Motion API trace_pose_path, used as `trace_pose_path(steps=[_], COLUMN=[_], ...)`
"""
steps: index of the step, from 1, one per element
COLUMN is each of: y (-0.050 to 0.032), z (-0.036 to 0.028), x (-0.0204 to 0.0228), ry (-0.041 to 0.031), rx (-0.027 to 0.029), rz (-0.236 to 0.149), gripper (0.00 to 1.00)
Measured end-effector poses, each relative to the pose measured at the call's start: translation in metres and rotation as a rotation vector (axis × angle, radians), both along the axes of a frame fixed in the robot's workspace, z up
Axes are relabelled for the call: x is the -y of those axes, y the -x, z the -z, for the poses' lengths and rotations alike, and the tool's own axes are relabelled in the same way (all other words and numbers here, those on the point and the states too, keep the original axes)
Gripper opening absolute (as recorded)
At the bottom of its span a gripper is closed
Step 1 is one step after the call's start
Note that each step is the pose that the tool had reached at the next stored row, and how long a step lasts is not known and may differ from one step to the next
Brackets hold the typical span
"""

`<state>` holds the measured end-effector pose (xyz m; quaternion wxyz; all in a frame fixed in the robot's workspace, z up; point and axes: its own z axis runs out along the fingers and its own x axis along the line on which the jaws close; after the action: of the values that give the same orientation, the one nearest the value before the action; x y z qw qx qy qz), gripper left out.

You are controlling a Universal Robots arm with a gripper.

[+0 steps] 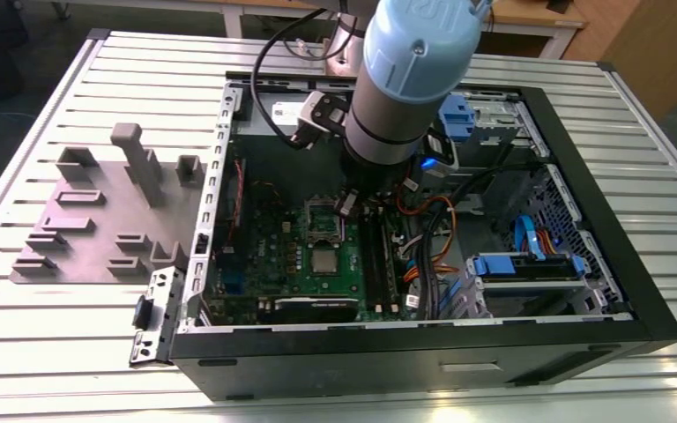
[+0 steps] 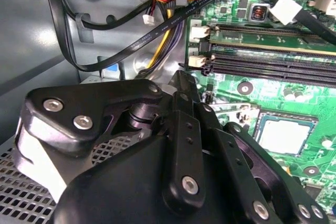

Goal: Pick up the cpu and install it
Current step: 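Close the cpu cover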

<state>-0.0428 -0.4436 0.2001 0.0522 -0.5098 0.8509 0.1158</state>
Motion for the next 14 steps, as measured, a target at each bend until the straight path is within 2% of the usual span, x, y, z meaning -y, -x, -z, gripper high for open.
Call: trace_pose_path(steps=[7, 11, 14], y=[0.0000, 0.0002, 0.0005], z=[0.0002, 0.0001, -0.0005], x=[0.0000, 0.0000, 0.0001], ry=[0.0015, 0.0131, 0.0160], rx=[0.0001, 0.0001, -0.0001], rz=[0.000, 0.000, 0.000], gripper=[0.11, 0.11, 0.11])
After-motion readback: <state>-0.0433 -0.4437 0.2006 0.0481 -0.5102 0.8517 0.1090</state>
